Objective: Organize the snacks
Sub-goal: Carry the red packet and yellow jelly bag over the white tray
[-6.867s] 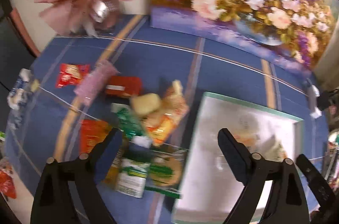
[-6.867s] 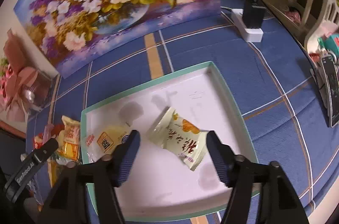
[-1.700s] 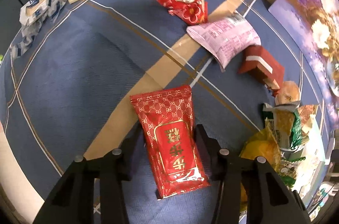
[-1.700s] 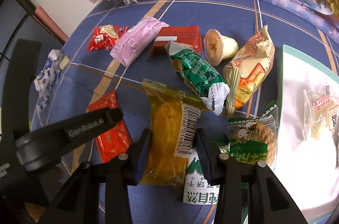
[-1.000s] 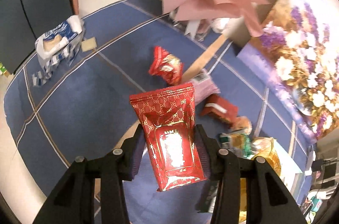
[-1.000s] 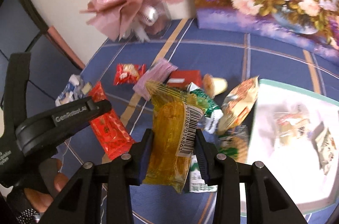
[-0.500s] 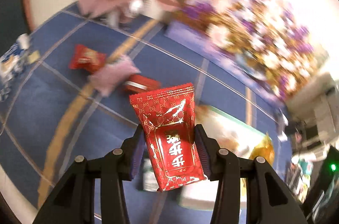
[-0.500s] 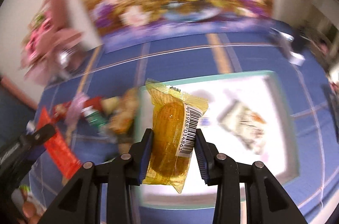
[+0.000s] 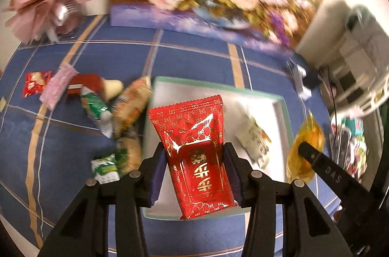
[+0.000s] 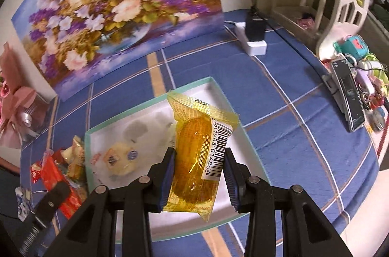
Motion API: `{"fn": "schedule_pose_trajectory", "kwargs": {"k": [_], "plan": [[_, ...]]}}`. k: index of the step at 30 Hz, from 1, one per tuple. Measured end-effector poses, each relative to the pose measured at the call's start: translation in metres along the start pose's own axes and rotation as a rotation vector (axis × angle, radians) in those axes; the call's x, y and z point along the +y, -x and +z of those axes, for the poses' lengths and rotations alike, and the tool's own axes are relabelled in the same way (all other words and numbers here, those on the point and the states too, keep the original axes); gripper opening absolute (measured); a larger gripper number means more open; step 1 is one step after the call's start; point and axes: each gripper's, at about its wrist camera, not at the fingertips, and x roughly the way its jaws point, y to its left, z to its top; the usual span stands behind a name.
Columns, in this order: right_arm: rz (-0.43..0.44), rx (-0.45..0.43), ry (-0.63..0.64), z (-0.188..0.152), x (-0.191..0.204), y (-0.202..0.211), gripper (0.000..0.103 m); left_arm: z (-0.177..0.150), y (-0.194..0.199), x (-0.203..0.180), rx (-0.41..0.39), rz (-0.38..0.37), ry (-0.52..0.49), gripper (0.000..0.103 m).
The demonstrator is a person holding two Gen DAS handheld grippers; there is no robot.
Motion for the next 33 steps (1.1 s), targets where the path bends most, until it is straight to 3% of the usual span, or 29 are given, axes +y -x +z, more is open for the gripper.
{"fn": "schedule_pose_trajectory", "kwargs": {"k": [4, 11, 15, 26, 33], "plan": [[-0.022, 0.068, -0.007, -0.003, -0.007, -0.022, 0.041, -0.007, -0.025, -0.015, 0.068, 0.036, -0.053, 0.048], [-0.042, 0.187, -0.02, -0.014, -0.015, -0.059, 0.041, -0.011, -0.062, -0.011, 0.142, 0.123, -0.055, 0.048], [-0.042, 0.236, -0.03, -0.02, -0.016, -0.075, 0.041, -0.015, -0.074, -0.008, 0.186, 0.125, -0.047, 0.048], [-0.035, 0.249, -0.058, -0.023, -0.019, -0.077, 0.042, -0.017, -0.083, -0.007, 0.22, 0.139, -0.044, 0.049], [-0.038, 0.208, -0.054, -0.013, -0.018, -0.066, 0.044, -0.009, -0.065, -0.012, 0.185, 0.11, -0.051, 0.057]]}}
